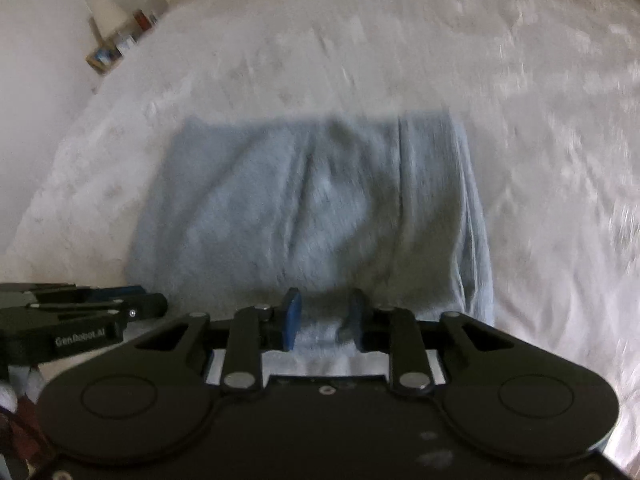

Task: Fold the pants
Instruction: 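Open both grippers and lift them away from the folded pants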

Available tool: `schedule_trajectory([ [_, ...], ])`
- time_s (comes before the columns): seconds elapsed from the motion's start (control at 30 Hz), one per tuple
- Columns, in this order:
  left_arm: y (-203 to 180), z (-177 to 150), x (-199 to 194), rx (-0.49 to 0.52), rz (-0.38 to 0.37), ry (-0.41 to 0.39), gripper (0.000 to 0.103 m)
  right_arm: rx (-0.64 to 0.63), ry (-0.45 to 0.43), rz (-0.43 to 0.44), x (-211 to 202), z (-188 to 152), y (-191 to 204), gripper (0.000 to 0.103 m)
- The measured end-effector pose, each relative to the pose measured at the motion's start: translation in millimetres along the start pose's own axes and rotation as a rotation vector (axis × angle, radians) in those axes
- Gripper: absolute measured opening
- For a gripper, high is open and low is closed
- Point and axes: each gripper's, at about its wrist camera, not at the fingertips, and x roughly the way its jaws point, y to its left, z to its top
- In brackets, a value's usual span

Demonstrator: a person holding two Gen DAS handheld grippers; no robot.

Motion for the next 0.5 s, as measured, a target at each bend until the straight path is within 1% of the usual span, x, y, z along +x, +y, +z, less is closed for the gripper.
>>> schedule_trajectory([
  [0.07, 4, 19, 0, 0.002, 0.001, -0.042, 0.026, -0.015, -0.062, 0.023, -8, 12, 5, 0.031],
  [0.13, 10, 40, 11, -0.012, 0.015, -0.054, 0.025, -0.035, -0.103, 0.033, -4, 29, 9, 0.031],
  [0.2, 17, 57, 26, -0.025, 0.035, -0.068, 0.025, -0.05, -0.122, 0.041, 9, 48, 15, 0.031],
  [0.23, 20, 67, 35, -0.029, 0.054, -0.076, 0.025, -0.06, -0.131, 0.043, 15, 51, 21, 0.031],
  [0.3, 29, 82, 50, -0.038, 0.086, -0.082, 0.026, -0.083, -0.144, 0.05, 28, 69, 28, 0.032],
  [0.4, 41, 95, 69, -0.066, 0.116, -0.066, 0.026, -0.113, -0.144, 0.074, 46, 81, 42, 0.032],
  [0.43, 44, 98, 75, -0.071, 0.125, -0.049, 0.026, -0.126, -0.142, 0.081, 51, 86, 48, 0.032],
  [0.5, 47, 100, 87, -0.071, 0.145, -0.018, 0.026, -0.152, -0.132, 0.09, 62, 85, 53, 0.032],
])
